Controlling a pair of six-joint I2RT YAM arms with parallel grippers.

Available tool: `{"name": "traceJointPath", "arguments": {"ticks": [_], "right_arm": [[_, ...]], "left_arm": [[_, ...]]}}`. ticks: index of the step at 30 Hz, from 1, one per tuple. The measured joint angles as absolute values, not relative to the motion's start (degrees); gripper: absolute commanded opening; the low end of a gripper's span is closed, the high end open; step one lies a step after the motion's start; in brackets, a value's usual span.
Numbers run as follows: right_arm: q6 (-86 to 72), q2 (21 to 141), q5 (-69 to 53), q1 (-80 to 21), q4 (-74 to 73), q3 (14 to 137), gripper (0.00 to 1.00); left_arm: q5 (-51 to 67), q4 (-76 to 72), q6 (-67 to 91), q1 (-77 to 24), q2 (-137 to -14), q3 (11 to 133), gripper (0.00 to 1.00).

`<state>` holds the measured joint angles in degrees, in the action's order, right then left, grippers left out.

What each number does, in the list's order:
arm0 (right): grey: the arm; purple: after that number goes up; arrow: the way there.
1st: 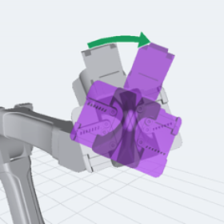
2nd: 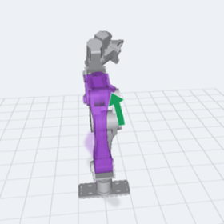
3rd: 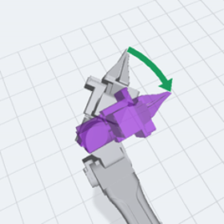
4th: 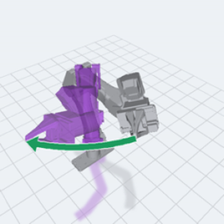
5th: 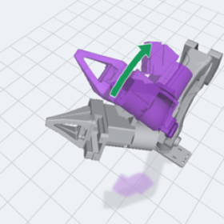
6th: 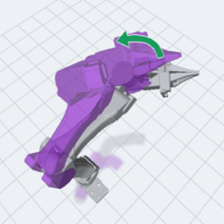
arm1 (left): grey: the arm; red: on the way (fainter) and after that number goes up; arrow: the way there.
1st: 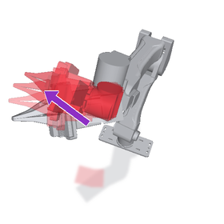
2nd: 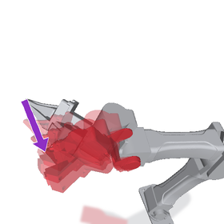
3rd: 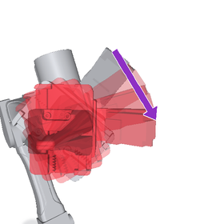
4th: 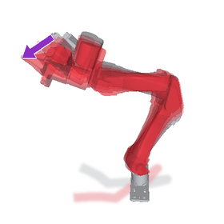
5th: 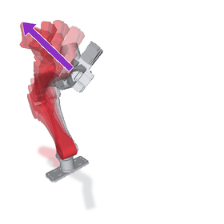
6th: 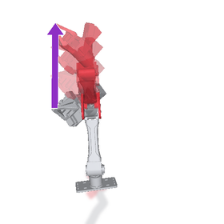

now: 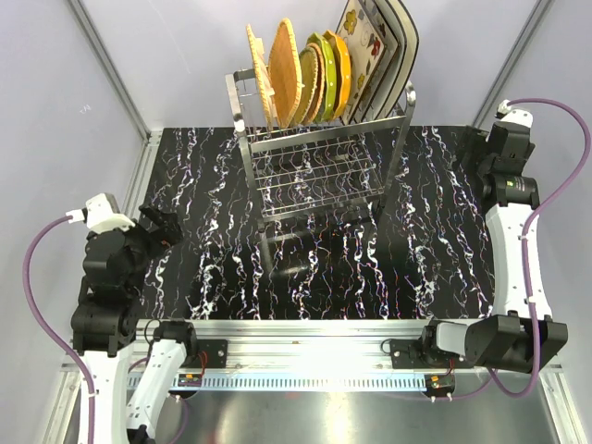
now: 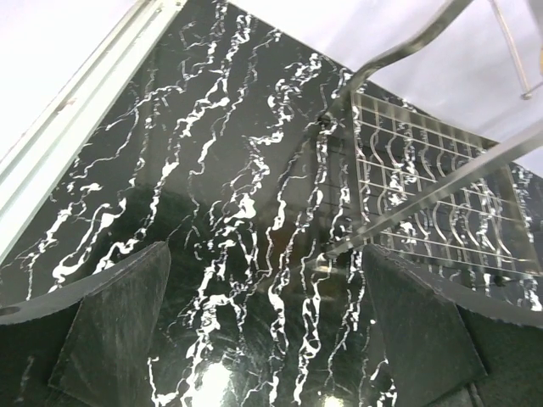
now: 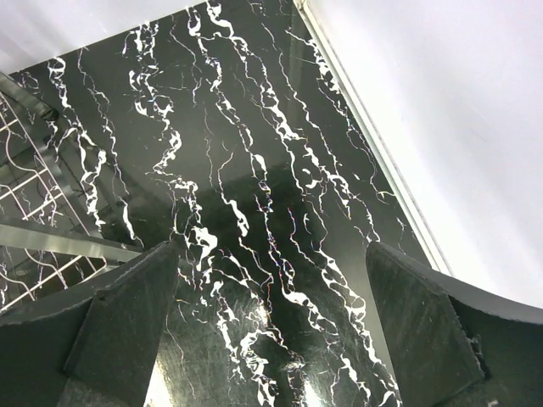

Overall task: Unload the plates from the dish rack
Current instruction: Grab a plate with the left arm

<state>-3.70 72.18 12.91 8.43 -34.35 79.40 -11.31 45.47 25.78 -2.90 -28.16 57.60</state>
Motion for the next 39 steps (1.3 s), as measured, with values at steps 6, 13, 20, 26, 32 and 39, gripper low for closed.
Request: {"name": "traceJointPath", "arguments": {"ticks": [6,13,20,26,32,39], "right_arm": [[2.20,70.57,5.04,8.47,-33.98,79.35,1.00],[17.50,66.96,-17.93,8.51,-39.57,80.90,1.00],[24.80,67.07,-32.25,8.51,-47.42,81.76,1.00],[25.08,67.07,-39.62,8.51,-48.84,81.76,1.00],[24.69,67.16,-41.82,8.51,-48.93,81.76,0.99],[23.46,67.70,-43.13,8.51,-48.84,81.76,1.00]], "left_arm": [[-9.52,45.52,27.11,-2.90,-29.47,60.03,0.99],[-6.26,45.34,29.21,-2.90,-31.44,63.16,0.99],[-0.97,44.62,32.12,-2.90,-35.09,66.17,0.99],[4.51,41.95,35.66,-2.90,-38.04,68.84,0.99],[9.87,38.65,38.72,-2.87,-41.91,71.20,0.99],[14.20,34.39,41.71,-3.31,-47.05,74.52,0.99]]}}
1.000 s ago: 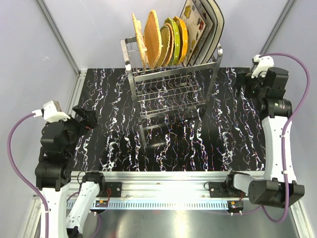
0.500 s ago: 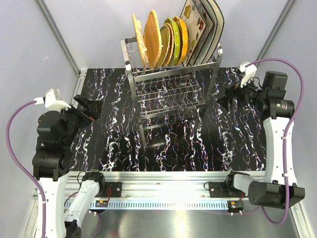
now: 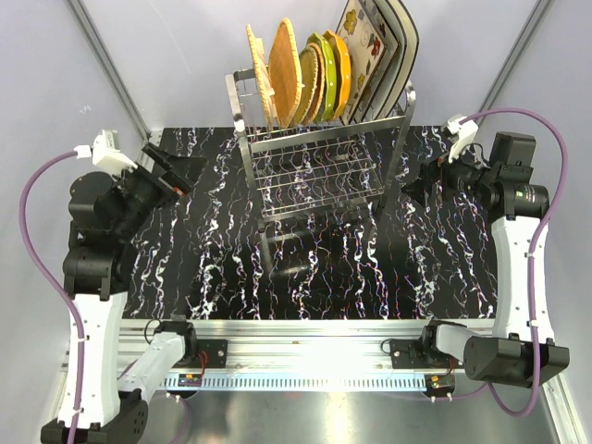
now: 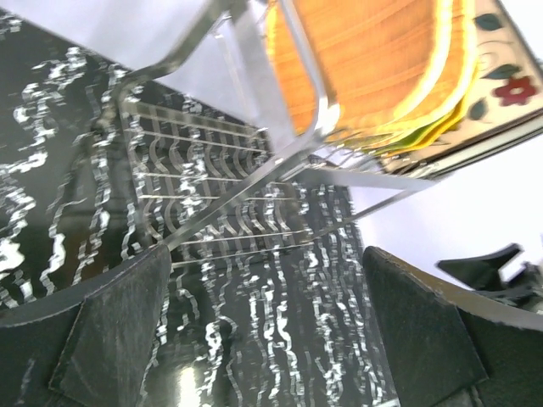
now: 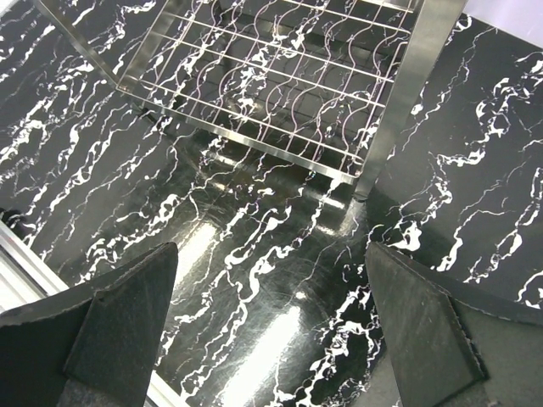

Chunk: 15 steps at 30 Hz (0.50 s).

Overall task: Unload the plates from the dish rack
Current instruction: Grab a plate with the left arm

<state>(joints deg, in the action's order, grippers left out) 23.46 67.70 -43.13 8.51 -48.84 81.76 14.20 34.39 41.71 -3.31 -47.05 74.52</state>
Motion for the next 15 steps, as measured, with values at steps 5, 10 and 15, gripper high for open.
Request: {"name": "traceJointPath", "arguments": {"ticks": [5,10,15], "right_arm": [[22.20,67.90,-43.66,8.51,-48.66,81.76,1.00],[21.04,67.90,-44.53,8.51,-47.94,81.76,1.00],[19.68,67.90,-45.25,8.51,-47.44,81.73,1.00]], "left_arm": [[15.27,31.77,43.29,-5.52,-51.05,77.78,0.99],[14.96,29.82,43.99,-9.23,-56.58,82.17,0.99],[12.84,30.09,43.72,-14.70,-63.29,89.82,0.99]]}}
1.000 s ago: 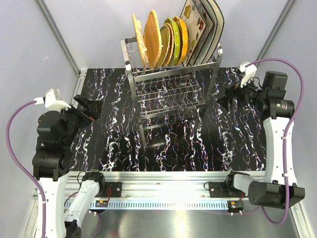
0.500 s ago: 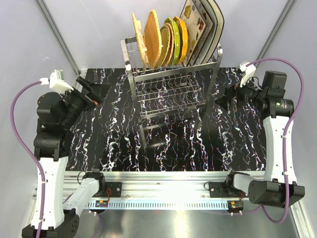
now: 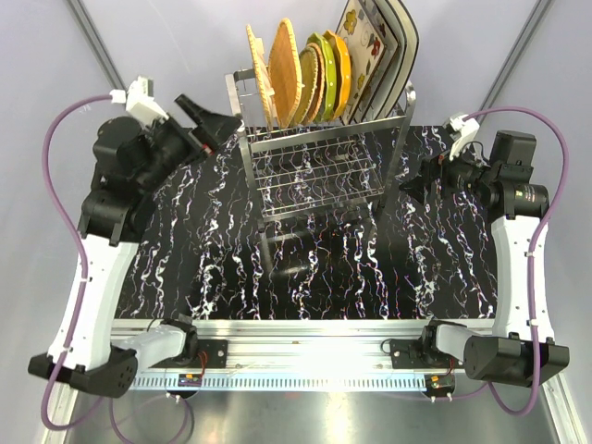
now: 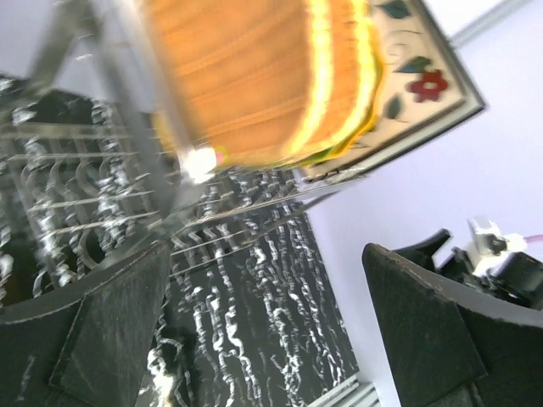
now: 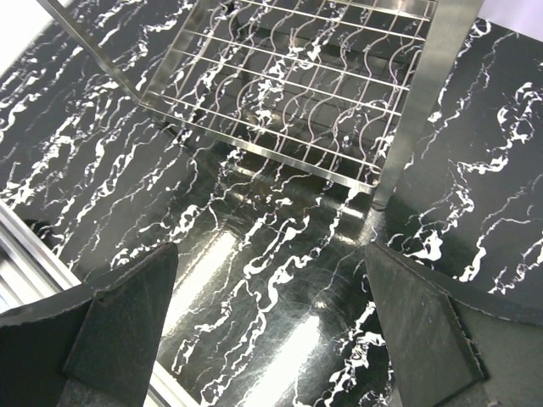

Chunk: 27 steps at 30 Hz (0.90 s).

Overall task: Unload the plates from the dish rack
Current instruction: Grab a plate with the left arm

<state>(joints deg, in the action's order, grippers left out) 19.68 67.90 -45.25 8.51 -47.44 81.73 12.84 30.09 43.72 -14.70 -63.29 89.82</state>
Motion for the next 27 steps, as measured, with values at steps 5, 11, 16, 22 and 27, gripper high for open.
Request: {"name": "traceJointPath", "arguments": {"ticks": [5,11,16,22,27], "right_arm": [[18.48,67.90,-46.28,8.51,-46.48,81.73,1.00],[16.82,67.90,-47.55,8.51,-45.01,81.73,1.00],[14.70,67.90,-47.99,8.51,-43.27,81.60,1.00],[11.60,67.90,-49.23,8.51,-40.73,80.97,1.00],[10.13,67.90,-49.21,8.51,-39.66,80.93,1.00]], "left_arm": [[7.90,30.79,41.82,-20.03,-69.93,99.18,0.98],[2.42,31.27,39.90,-22.26,-77.28,108.49,0.82],[-0.75,32.01,38.65,-23.11,-86.32,118.58,0.76],[-4.01,35.20,36.51,-24.69,-94.91,127.70,0.69],[-6.20,36.95,35.24,-24.97,-98.10,130.91,0.63]]}}
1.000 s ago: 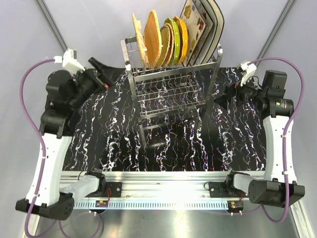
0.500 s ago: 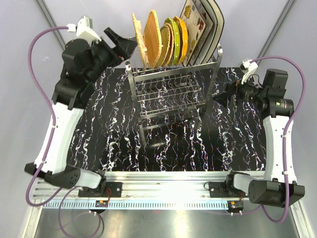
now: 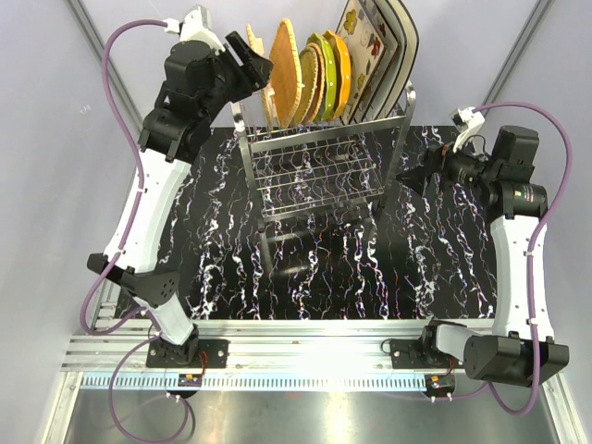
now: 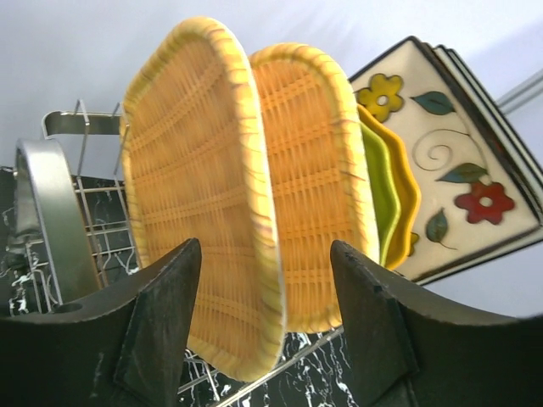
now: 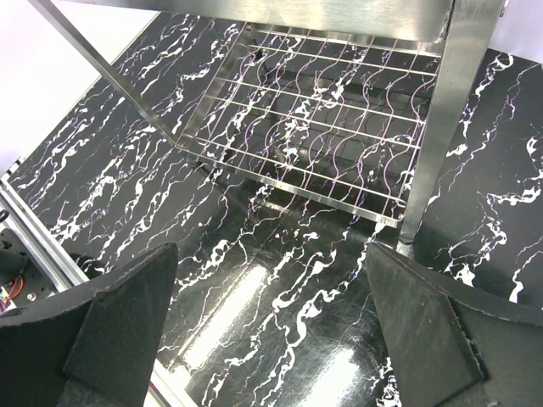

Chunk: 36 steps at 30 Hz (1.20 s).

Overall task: Unload the plates from the dish rack
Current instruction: Grab a plate with the left arm

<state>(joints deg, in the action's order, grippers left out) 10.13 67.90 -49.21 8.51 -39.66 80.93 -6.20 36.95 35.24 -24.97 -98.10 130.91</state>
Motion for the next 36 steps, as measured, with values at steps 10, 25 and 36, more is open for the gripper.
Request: {"name": "traceJointPath", "arguments": {"ticks": [10,25,36], "right_arm": [[8.64,67.92,-49.21,8.51,-38.94,80.93,1.00],[7.51,67.90,-49.23,8.51,-38.35,80.64,1.00],[6.17,67.90,-50.59,8.51,-37.80,80.64,1.00]], "left_arm": [[-7.88,37.67,34.20,-25.65,-99.13,131.66,0.52],[-9.69,37.85,32.97,-27.44,-102.21,134.93,0.25],[-11.27,38.98,32.21,-27.66,-102.63,136.05,0.00]]}}
